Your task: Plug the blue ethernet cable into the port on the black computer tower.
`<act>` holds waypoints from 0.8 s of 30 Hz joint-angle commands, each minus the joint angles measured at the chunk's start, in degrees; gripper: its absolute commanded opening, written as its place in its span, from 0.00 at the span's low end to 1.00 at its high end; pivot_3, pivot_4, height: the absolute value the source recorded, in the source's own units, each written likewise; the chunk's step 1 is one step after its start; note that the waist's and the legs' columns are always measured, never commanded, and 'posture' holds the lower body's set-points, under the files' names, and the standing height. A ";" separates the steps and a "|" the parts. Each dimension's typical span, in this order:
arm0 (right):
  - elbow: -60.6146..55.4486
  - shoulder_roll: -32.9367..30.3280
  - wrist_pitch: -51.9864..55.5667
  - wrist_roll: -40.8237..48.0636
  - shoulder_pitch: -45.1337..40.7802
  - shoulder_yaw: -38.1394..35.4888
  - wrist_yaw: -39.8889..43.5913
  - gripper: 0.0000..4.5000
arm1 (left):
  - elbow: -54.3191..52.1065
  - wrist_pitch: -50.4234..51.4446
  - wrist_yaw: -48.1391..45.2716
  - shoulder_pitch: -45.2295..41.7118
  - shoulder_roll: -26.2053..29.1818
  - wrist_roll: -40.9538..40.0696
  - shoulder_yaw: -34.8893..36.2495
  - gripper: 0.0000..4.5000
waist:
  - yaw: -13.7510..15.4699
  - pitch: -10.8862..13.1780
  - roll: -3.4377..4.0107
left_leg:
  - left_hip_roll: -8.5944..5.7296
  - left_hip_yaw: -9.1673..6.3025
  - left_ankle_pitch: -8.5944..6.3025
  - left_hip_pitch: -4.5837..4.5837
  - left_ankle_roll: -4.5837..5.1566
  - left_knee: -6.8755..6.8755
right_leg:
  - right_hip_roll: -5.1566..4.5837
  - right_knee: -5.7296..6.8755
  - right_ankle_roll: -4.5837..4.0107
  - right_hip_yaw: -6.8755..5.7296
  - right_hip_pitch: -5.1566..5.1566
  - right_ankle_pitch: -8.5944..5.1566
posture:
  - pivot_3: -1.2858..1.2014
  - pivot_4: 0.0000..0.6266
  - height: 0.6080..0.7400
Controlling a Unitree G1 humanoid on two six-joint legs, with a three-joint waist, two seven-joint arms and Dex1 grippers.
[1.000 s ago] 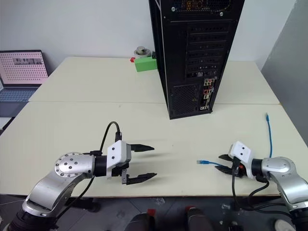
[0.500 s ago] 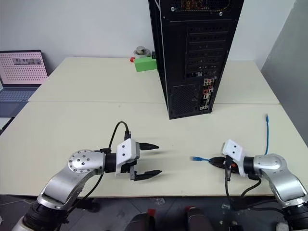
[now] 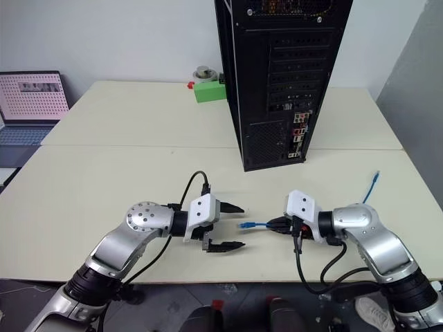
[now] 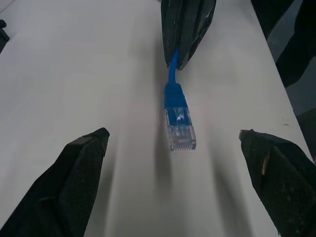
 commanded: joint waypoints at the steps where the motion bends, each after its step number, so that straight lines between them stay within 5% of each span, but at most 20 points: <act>1: -1.12 0.20 -0.43 -0.70 -1.38 0.38 -0.11 0.00 | -0.39 -0.86 -0.62 -0.79 -0.32 -0.02 0.48 0.91 | 0.04 0.00 0.00 | 0.00 -0.01 0.00 0.00 0.00 0.00 | 0.00 0.00 -0.01 -0.01 0.00 0.00 | 0.52 0.24 1.00; 6: -0.72 0.21 -0.94 -1.52 -1.63 0.95 0.08 0.00 | -0.57 -1.01 -0.87 -0.27 -0.06 0.08 0.77 0.70 | 0.06 0.00 0.00 | 0.00 -0.03 0.00 -0.02 0.00 0.00 | 0.00 0.00 -0.01 -0.01 0.00 0.01 | 0.52 0.24 1.00; 17: -0.46 -0.45 -2.49 -3.36 -1.86 1.72 0.85 0.00 | -0.74 -1.57 -0.53 0.99 -0.03 1.17 0.56 0.09 | 0.06 0.00 0.00 | 0.00 -0.03 0.00 -0.02 0.00 0.00 | 0.00 0.00 -0.02 -0.01 0.00 0.01 | 0.52 0.24 1.00; 20: -0.41 -0.60 -2.91 -3.88 -1.96 1.99 1.24 0.00 | -0.31 -2.70 -0.27 1.28 -0.15 1.92 0.41 0.07 | 0.06 0.00 0.00 | 0.00 -0.04 0.00 -0.02 0.00 0.00 | 0.00 0.00 -0.02 -0.01 0.00 0.01 | 0.52 0.24 1.00; 24: 0.86 -1.25 -5.68 -5.25 -2.29 1.02 1.45 0.18 | 1.54 -9.86 0.88 2.54 -0.68 4.22 0.53 0.07 | 0.05 0.00 0.00 | 0.00 -0.03 0.00 -0.01 0.00 0.00 | -0.01 0.00 -0.02 -0.01 0.00 0.01 | 0.52 0.24 1.00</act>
